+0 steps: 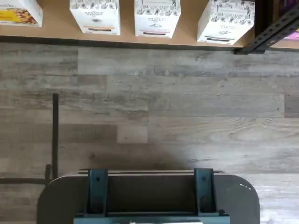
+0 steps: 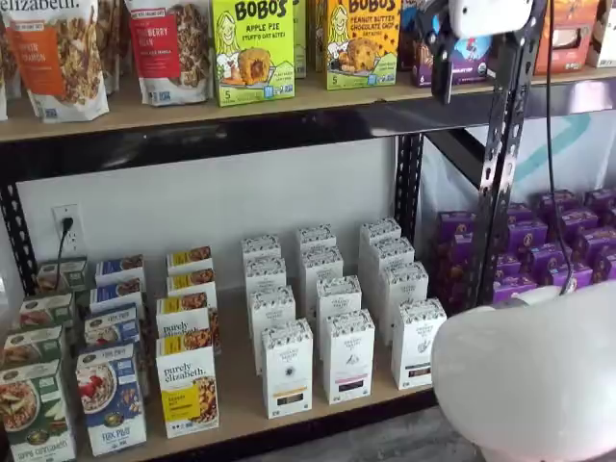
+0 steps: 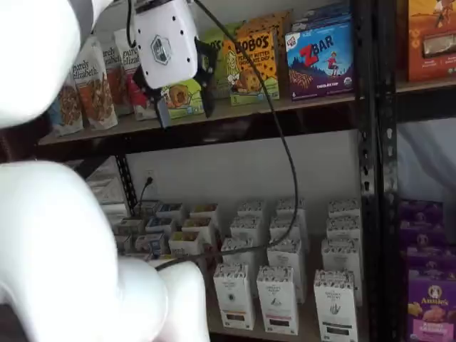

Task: Pick up the white box with a green strip in the middle, on the bottom shelf, the sixth box from the left

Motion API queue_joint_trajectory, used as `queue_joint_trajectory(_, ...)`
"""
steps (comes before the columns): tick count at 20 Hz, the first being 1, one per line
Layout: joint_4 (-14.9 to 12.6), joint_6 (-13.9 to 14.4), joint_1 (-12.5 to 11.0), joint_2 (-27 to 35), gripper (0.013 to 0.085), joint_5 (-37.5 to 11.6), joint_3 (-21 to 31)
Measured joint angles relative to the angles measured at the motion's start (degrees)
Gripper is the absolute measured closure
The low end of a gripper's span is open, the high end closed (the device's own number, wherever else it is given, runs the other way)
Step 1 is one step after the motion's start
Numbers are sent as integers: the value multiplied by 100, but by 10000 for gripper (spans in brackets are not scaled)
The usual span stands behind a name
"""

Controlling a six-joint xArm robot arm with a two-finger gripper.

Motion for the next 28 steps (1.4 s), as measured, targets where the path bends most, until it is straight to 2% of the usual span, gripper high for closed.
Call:
queue_joint_trajectory(7,18,-154,-218,-243,130,-921,1155)
queue_joint_trajectory(11,152,-287,-408,-462,130,-1757,2054)
queue_joint_trajectory(14,109,-280,-415,-535,130,-2264,2603)
queue_joint_trajectory(18,270,-368,-506,-716,130,-3027,3256)
queue_joint_trajectory(24,273,-308,-451,-654,130,-3891,3908)
queue_joint_trajectory(27,494,-494,-550,-581,130,-4609,4312)
queue_joint_trajectory(28,467,-483,-547,-495,130,-4814,4411)
